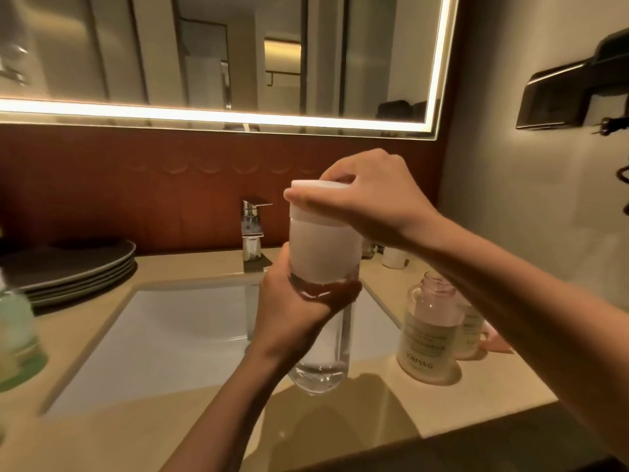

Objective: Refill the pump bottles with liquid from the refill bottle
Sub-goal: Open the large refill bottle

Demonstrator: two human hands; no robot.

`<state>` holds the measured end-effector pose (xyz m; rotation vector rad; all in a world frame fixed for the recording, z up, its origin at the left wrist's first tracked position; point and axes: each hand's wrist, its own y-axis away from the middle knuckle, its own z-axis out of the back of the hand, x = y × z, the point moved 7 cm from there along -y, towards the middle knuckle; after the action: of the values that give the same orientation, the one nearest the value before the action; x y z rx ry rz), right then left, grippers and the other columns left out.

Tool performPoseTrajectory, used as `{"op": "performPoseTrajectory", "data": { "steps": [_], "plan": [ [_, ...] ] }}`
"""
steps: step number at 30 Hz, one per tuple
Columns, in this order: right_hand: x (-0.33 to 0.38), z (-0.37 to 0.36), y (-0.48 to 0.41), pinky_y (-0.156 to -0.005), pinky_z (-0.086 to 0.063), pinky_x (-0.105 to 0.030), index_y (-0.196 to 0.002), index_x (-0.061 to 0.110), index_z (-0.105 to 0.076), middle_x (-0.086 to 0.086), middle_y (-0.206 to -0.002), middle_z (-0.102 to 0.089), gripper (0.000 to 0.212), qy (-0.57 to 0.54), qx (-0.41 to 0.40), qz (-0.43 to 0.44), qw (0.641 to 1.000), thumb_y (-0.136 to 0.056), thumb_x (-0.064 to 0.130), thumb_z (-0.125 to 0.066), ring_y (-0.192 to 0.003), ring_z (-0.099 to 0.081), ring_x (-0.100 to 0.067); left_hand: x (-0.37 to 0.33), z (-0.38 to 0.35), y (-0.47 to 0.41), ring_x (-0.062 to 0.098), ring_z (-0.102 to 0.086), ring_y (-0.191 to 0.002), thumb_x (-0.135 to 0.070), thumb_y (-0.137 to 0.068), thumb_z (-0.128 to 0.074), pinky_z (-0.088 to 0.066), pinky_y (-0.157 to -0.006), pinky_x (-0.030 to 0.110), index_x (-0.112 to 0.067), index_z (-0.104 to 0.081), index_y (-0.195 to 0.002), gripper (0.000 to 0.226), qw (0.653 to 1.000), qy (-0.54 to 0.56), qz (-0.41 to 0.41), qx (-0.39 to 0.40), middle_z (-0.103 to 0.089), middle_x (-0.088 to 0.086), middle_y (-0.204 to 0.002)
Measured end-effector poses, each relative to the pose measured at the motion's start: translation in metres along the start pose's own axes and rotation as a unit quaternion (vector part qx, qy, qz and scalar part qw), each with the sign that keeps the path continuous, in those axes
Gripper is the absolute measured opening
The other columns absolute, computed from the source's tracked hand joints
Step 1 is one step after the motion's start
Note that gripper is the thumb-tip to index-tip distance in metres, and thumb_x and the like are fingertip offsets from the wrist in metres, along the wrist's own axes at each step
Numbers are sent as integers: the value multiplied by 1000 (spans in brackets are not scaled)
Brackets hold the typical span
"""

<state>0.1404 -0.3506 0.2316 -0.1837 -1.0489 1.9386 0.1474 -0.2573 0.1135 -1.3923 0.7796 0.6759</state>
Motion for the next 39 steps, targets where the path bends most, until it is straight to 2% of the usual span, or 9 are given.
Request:
{"op": "performPoseTrajectory", "data": {
  "steps": [4, 9, 16, 19, 23, 27, 32, 36, 39],
  "plan": [
    [3, -12, 5, -71, -55, -23, -95, 20, -72, 8, -89, -70, 43, -145, 114, 8, 983, -72, 55, -66, -85, -63, -5, 9, 7, 10, 32, -65, -90, -32, -49, -80, -58, -66, 36, -13, -57, -107, 66, 999, 31, 14, 42, -65, 12, -95],
    [1, -17, 10, -75, -52, -13, -102, 35, -62, 12, -102, -67, 39, -225, 262, 33, 938, -66, 47, -69, -97, -62, -1, 8, 8, 16, 25, -65, -92, -36, -48, -80, -57, -68, 31, -18, -57, -108, 67, 997, 7, 26, 71, -66, 5, -96],
    [8, -10, 4, -69, -41, -14, -121, 26, -58, 10, -115, -61, 75, 42, 300, 11, 953, -69, 77, -44, -97, -56, -1, 13, 16, 15, 7, -64, -88, -19, -56, -83, -54, -67, 21, -25, -53, -111, 64, 997, -21, 61, 37, -64, -2, -99],
    [23, -15, 4, -59, -40, -21, -99, 11, -65, -3, -93, -64, 89, 173, 274, 12, 946, -61, 80, -25, -81, -59, -13, 18, 17, 14, 2, -61, -90, -14, -63, -81, -54, -67, 19, -26, -49, -116, 63, 997, -33, 66, 19, -60, -6, -103],
    [29, -30, 2, -50, -35, -21, -76, 16, -50, 5, -72, -50, 62, 293, 240, 48, 924, -78, 77, -36, -63, -47, -9, 21, 16, 15, 4, -61, -94, -16, -63, -81, -54, -69, 19, -24, -50, -118, 65, 996, -40, 69, 25, -62, -6, -105],
    [15, -31, 5, -67, -42, -14, -129, 30, -44, 9, -109, -53, 51, 146, 375, 28, 915, -85, 52, -56, -82, -51, -4, 23, 20, 18, 3, -62, -90, -11, -63, -82, -54, -67, 19, -25, -51, -115, 62, 994, -48, 80, 49, -63, -4, -101],
    [13, -15, 13, -93, -42, -19, -121, 50, -46, 24, -136, -45, 49, -105, 429, 13, 897, -76, 40, -64, -126, -43, 2, 15, 23, 21, 11, -63, -92, -11, -62, -83, -54, -69, 19, -24, -53, -113, 61, 994, -61, 68, 56, -64, -2, -103],
    [17, -9, -2, -64, -43, -19, -91, 8, -64, -1, -88, -62, 75, 83, 264, 13, 961, -80, 73, -27, -79, -57, -14, 12, 22, 21, 1, -61, -86, -10, -62, -82, -51, -64, 13, -25, -53, -110, 58, 995, -51, 73, 50, -63, -3, -99],
    [23, -21, -1, -54, -37, -21, -58, 9, -49, -1, -61, -53, 78, 196, 242, 10, 950, -74, 79, -19, -58, -52, -15, 14, 20, 23, 1, -61, -88, -11, -62, -83, -52, -64, 15, -26, -53, -112, 60, 995, -57, 69, 45, -63, -4, -101]
  ]
}}
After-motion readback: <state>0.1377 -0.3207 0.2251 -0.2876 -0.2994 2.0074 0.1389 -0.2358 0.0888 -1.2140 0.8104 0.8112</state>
